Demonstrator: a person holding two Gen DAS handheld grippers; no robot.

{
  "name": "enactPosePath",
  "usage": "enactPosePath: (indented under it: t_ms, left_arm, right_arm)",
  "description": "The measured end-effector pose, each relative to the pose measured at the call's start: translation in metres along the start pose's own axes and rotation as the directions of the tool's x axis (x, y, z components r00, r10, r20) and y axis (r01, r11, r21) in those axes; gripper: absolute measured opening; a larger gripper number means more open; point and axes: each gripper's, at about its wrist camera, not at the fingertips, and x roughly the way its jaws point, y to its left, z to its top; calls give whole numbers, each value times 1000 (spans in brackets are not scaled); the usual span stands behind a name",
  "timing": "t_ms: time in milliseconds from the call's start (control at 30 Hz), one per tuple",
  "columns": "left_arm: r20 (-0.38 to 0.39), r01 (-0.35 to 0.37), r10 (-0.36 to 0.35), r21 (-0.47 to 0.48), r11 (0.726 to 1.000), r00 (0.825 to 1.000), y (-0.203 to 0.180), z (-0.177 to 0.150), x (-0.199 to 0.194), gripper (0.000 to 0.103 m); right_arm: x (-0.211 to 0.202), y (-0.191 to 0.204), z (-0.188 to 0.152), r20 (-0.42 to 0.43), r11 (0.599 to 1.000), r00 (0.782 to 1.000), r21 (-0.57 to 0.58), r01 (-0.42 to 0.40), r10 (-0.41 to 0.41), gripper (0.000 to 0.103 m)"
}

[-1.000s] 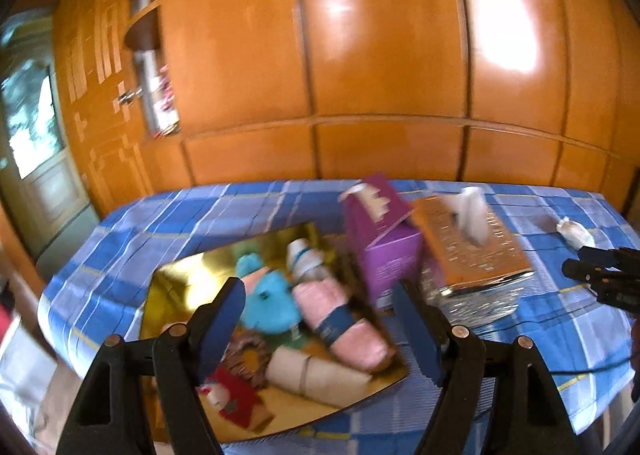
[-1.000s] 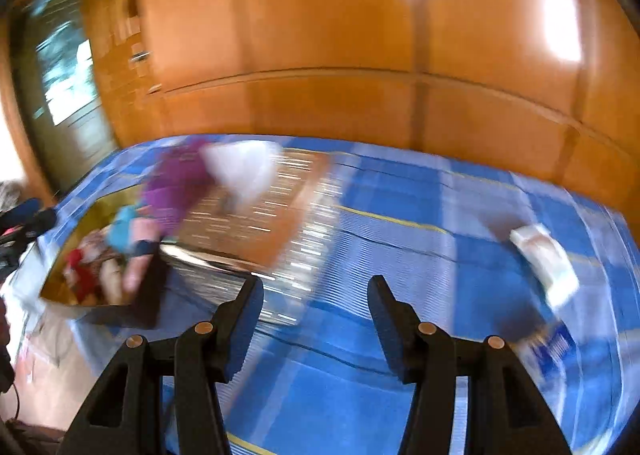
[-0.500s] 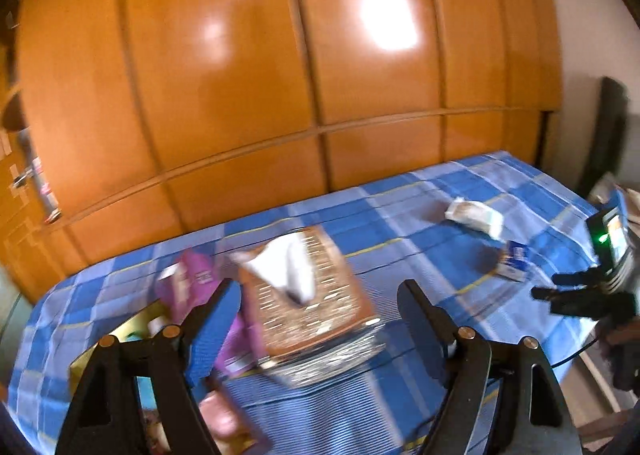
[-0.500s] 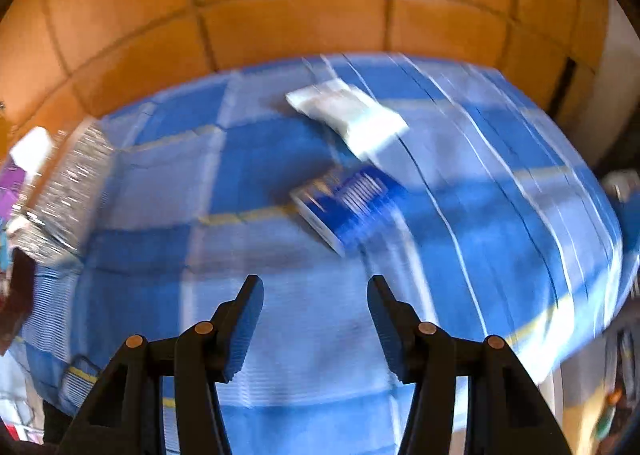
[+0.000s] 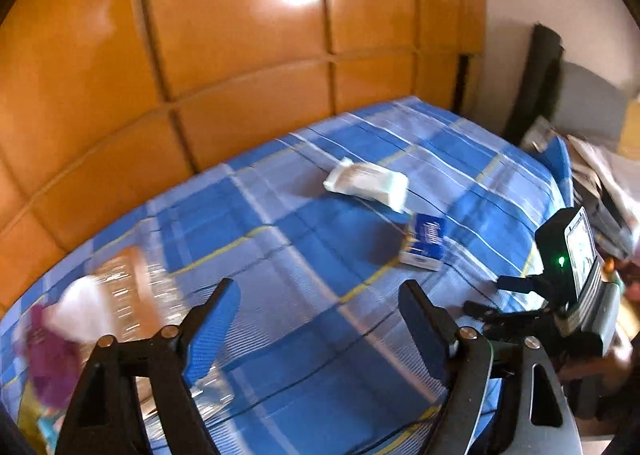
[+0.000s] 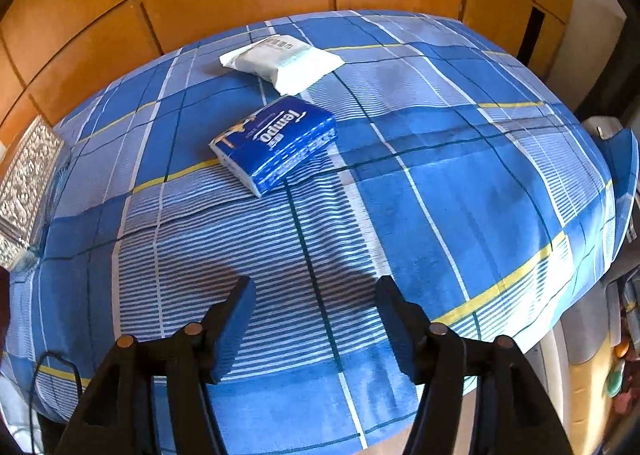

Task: Organize soft objects
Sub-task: 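Move both open grippers back toward the tissue pack and wipes on the bed, then grasp the blue Tempo tissue pack with the left gripper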

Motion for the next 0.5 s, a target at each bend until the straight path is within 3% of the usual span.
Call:
enactPosePath:
  t_ms: [300, 500]
  left_arm:
    - [-107, 142, -128, 135, 981, 986, -56, 24, 81, 91]
    - [-208, 239, -209, 135, 962, 956, -75, 39, 133, 91]
  right_arm:
    - [3, 3, -3, 26, 999, 999, -26, -35, 36, 78]
    - [4, 10, -7, 42, 995, 998, -97, -32, 36, 85]
